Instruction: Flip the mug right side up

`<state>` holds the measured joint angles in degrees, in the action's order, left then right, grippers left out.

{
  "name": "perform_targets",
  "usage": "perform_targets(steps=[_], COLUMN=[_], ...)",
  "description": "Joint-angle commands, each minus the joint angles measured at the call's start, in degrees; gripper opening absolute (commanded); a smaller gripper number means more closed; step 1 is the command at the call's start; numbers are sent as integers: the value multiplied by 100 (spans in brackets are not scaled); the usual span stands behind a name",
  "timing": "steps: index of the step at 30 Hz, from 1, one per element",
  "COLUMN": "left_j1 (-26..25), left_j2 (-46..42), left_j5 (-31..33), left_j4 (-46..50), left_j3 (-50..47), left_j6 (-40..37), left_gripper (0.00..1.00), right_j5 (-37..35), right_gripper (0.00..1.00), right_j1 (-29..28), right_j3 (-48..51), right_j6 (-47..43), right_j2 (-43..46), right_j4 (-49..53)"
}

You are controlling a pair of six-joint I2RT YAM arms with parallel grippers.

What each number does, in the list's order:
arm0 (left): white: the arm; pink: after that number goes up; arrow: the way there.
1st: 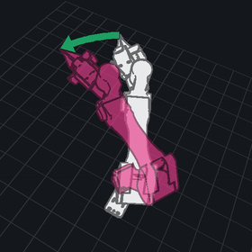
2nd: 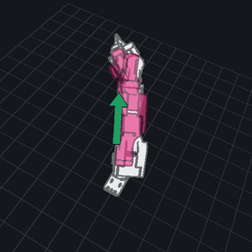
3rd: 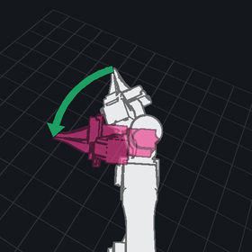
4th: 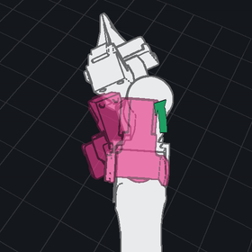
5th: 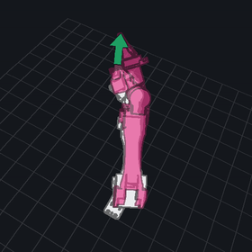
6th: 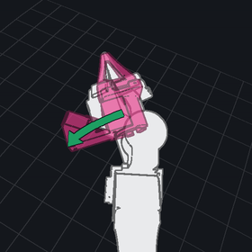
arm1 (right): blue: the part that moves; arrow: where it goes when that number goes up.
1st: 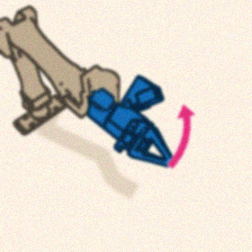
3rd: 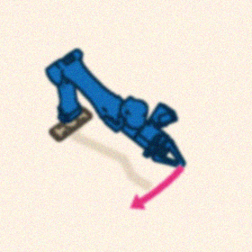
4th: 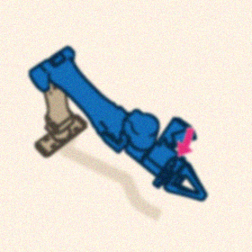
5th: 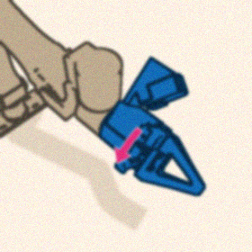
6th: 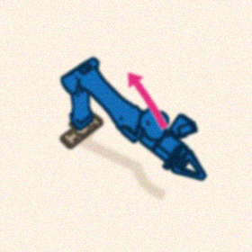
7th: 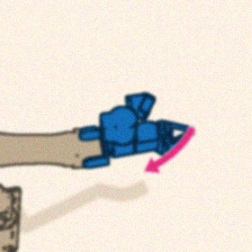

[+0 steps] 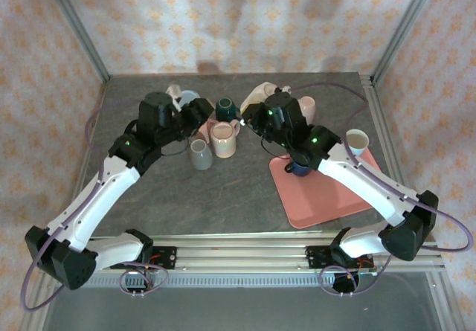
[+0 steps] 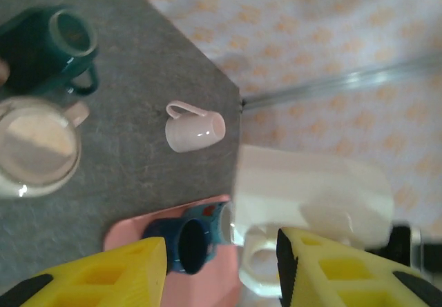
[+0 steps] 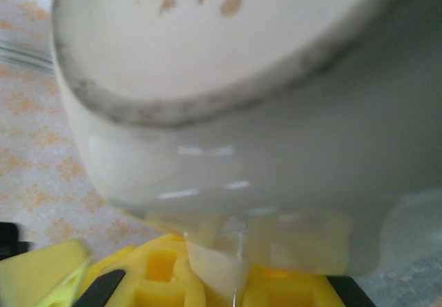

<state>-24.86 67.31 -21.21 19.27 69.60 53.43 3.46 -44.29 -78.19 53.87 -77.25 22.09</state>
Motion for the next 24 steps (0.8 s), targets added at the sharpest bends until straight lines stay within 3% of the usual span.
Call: perform_targets(steps=[1, 8, 19, 24], left_j1=[-422, -1313, -1880, -2016], left_j2=[-16, -291, -418, -279], left_j5=[-331, -209, 926, 1004], left_j4=[753, 228, -999, -1281], left_j3=[289, -145, -679, -601], left_j6=[-3338, -5686, -6221, -6395], left_gripper=[45, 47, 48, 48], right_j5=[305, 583, 973, 1070], right_gripper=[0, 0, 0, 0], right_j1=[176, 351, 369, 369], right_j3=[-460, -930, -1151, -1025], right_j6=[93, 339, 872, 1092], right_j2=[305, 294, 202, 268], right_j4=[358, 1174, 1439, 1322])
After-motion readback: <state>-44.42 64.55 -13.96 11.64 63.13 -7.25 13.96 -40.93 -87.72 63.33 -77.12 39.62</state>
